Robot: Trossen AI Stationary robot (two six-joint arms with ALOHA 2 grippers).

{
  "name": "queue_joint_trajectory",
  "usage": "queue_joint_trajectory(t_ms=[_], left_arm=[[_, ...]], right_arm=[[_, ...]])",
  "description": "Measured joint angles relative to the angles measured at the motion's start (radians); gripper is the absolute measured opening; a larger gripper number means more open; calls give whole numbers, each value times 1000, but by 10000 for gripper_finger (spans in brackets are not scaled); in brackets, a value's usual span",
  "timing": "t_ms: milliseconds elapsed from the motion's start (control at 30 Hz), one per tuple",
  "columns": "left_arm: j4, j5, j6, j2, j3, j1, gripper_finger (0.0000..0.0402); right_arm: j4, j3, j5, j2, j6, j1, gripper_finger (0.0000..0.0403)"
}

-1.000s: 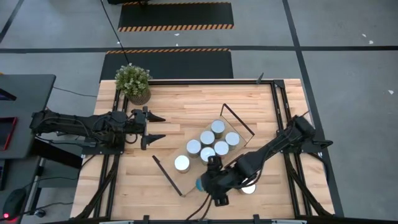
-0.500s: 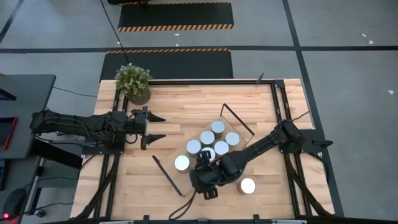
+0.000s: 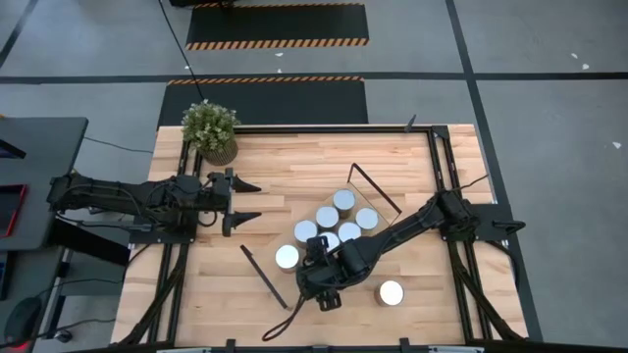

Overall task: Pick and place cans onto a shelf
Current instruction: Put the canned cherries on the shelf, then adjust the cans on the shelf

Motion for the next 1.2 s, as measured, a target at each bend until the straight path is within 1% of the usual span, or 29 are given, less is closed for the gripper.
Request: queue_joint_trajectory(t_ms=[267,467,600,833,967,1100,1200], left_arm=[[0,0,0,0,0,0,355],[0,0,0,0,0,0,355],[0,0,0,0,0,0,355],[0,0,1,0,0,0,355],[0,0,2,0,0,0,355],[0,0,2,0,0,0,355],[0,0,2,0,0,0,355]], right_arm=[[3,0,26,1,-29,-3,368],[16,0,122,1,-64,-4,368],[33,0,136,1,-89,-2,368],[46,0,210,0,-135,-2,368],[71,5,200,-2,-159,-3,368],[89,52,181,-4,-177,-2,368],[88,98,200,-4,-186,-2,368]])
